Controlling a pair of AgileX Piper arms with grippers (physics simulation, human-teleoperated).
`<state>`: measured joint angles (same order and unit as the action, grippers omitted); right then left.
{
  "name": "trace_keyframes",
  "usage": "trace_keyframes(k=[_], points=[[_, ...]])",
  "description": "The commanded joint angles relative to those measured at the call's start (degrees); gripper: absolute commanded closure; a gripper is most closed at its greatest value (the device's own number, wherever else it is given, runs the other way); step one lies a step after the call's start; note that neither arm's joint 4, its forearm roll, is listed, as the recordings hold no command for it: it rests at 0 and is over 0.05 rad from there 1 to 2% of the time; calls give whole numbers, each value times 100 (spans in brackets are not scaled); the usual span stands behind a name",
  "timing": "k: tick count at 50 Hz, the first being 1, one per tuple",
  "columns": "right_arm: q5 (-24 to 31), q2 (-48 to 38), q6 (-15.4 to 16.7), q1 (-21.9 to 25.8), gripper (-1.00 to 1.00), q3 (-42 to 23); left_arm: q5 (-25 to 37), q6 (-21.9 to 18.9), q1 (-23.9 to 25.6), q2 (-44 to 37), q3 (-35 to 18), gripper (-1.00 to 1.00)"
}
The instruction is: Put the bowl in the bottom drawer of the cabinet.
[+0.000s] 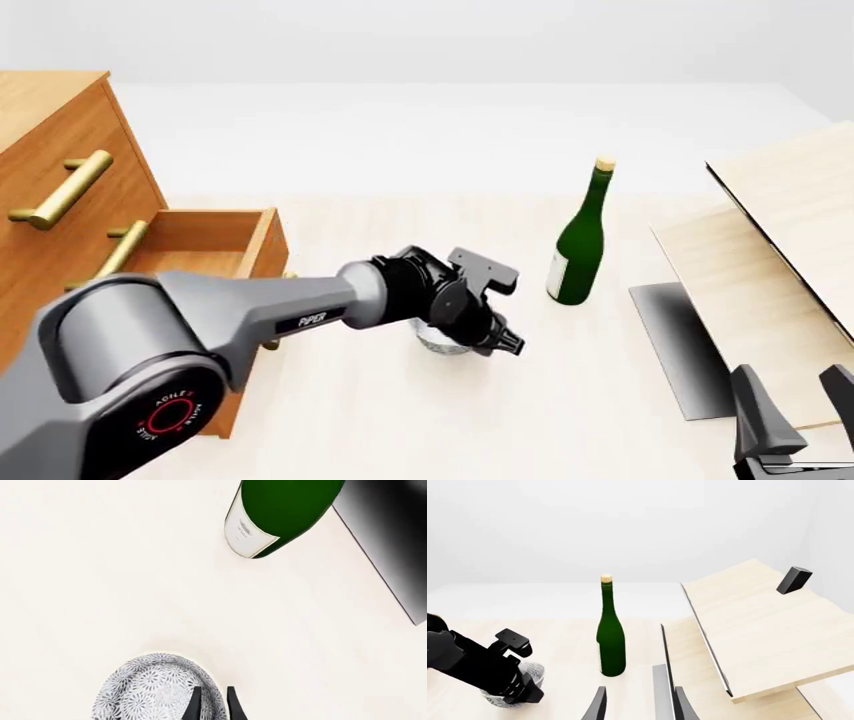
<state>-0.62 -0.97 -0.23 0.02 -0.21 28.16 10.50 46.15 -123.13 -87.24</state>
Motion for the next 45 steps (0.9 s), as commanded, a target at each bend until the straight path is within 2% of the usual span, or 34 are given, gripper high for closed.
trace_keyframes(k=[1,17,28,31,45], points=[[0,0,1,0,-100,0,2,-113,-35,-29,-15,100],[0,-1,0,-1,-100,0,-81,-255,-117,230,44,100],[1,2,0,0,-100,0,-326,-318,-306,781,113,100],[0,0,0,0,-100,0,-180,-384,-335,996,-8,100],[0,0,1,1,-100,0,-636,-286,-413,1410,428,100]])
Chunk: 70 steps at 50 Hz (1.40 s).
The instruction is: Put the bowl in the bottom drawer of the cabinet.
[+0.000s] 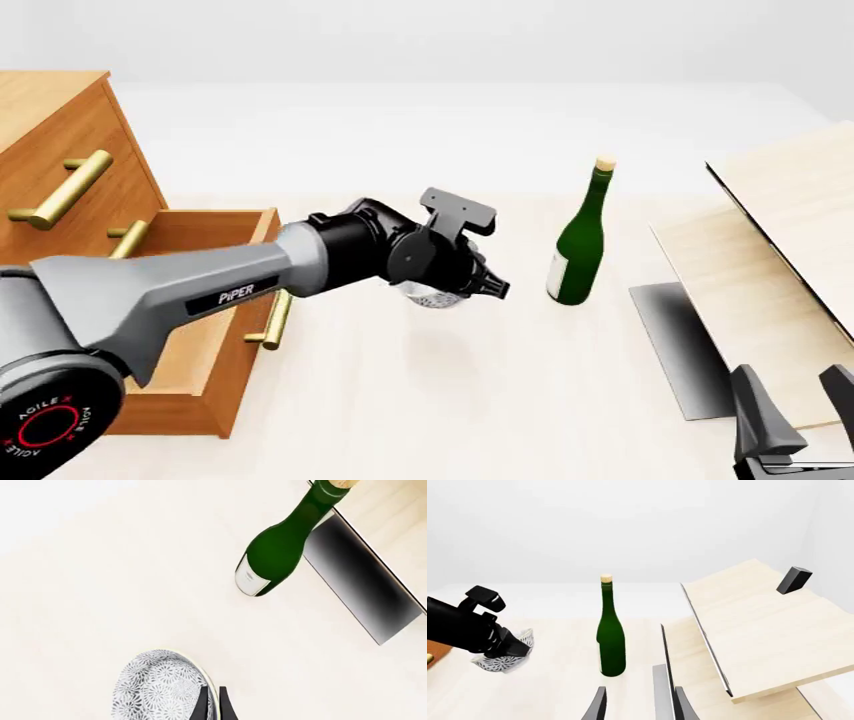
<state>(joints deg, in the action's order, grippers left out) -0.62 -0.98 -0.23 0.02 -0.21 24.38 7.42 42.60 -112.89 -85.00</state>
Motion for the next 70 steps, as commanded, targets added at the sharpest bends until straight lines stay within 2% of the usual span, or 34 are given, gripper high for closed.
trace_keyframes(k=[1,29,70], points=[[0,-1,0,0,-100,0,-310,42,-66,441,265,100],[1,2,0,0,-100,0,-768,83,-505,1494,1146,100],[1,2,-1,-1,-100,0,-713,-147,-1455,2614,1943,100]])
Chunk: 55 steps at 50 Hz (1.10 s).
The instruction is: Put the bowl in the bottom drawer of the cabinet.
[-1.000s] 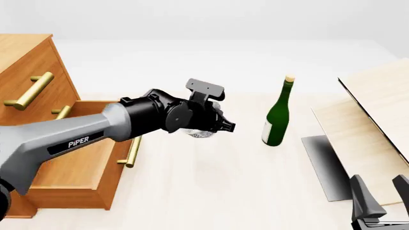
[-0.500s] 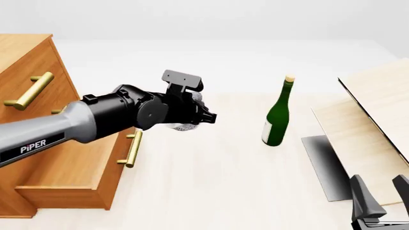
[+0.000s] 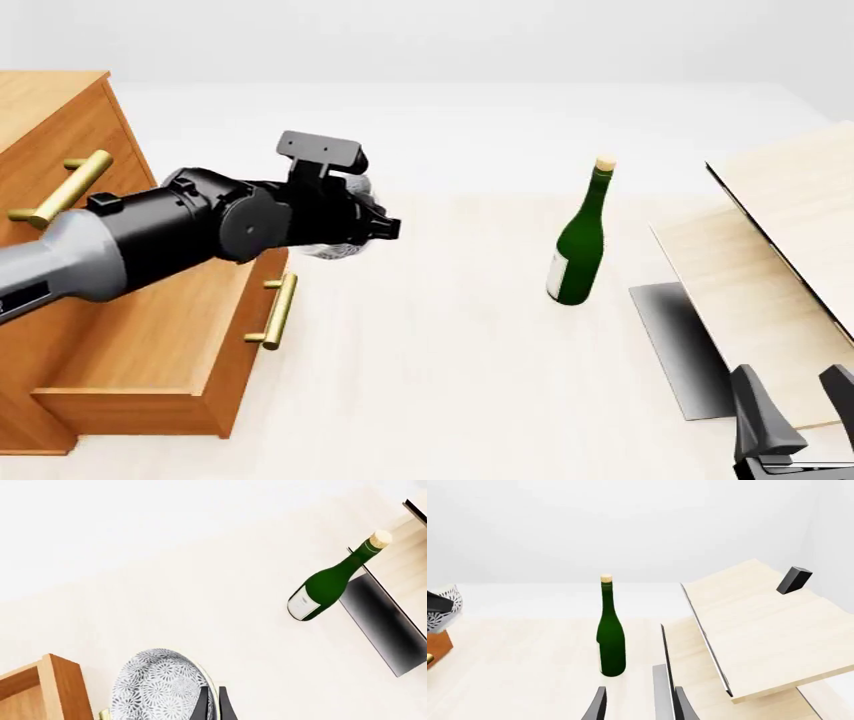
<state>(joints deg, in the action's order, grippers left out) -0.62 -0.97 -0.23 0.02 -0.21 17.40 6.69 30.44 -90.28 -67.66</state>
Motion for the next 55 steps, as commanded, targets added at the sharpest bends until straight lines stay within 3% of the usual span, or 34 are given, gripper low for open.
trace_keyframes(k=[1,55], points=[[0,0,1,0,-100,0,-27,-92,-288,410,257,100],[0,0,1,-1,-100,0,-223,-7,-1563,1931,1504,100]])
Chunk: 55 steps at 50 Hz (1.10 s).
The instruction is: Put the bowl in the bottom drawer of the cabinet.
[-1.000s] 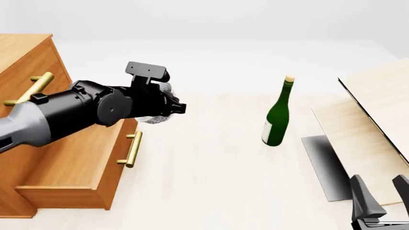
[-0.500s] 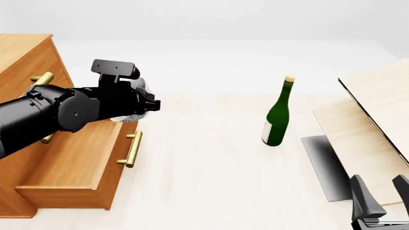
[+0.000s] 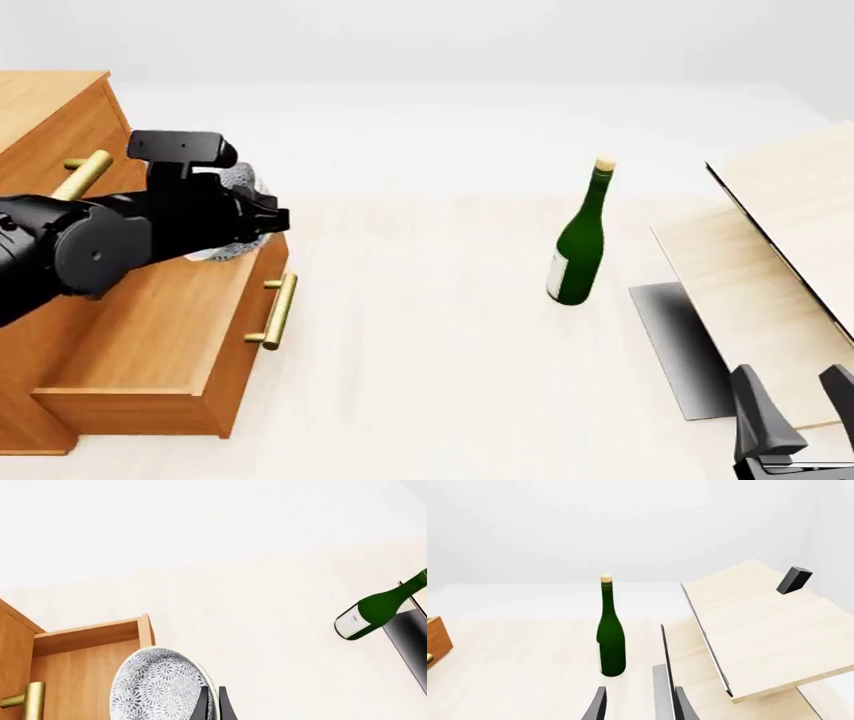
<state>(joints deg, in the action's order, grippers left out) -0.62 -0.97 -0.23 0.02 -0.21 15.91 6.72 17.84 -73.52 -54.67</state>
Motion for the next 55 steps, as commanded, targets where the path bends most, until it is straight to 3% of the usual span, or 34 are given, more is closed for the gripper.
trace_keyframes(k=[1,12,40,53,55], points=[[0,0,0,-1,-100,0,-67,3,-310,271,211,100],[0,-1,-1,0,-100,0,-249,104,-691,653,725,100],[0,-1,0,0,-100,0,-565,261,-815,463,1099,100],[0,0,-1,0,-100,0,-450,213,-1006,359,1032,100],[0,1,1,0,-100,0,-698,260,-954,240,1167,100]])
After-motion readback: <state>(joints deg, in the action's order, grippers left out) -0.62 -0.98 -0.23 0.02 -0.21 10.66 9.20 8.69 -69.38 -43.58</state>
